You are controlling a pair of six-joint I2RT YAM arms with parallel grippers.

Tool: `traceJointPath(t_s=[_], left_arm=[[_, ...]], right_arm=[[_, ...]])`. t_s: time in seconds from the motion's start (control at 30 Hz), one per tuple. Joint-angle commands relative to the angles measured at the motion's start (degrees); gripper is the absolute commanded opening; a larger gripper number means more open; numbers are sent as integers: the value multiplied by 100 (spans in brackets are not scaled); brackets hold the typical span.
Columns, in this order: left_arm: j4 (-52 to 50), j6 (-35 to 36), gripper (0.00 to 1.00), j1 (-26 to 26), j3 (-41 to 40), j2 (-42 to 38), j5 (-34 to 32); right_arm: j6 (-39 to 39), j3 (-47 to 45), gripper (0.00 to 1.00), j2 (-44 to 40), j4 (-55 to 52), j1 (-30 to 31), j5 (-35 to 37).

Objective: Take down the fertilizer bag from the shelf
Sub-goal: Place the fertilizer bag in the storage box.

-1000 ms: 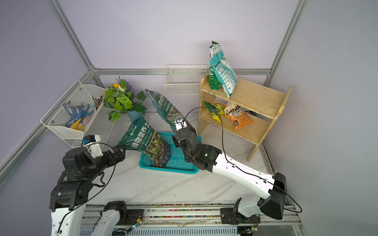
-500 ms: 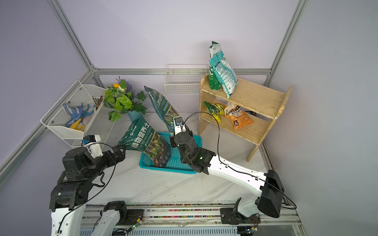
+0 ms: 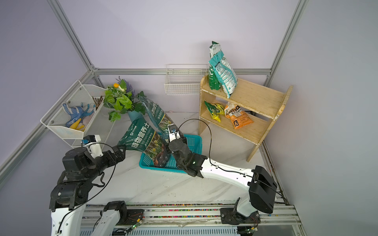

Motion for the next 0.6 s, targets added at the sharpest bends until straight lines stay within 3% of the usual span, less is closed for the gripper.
traceJointPath(t_s=[0.0,0.57], left_arm=[[64,-18,100,23,-283,-57,70],[64,-18,100,28,-288,-57,62]], right_arm=[[-9,147,0,-149,1773,92,154],[97,-377,0,445,2540,272,250]])
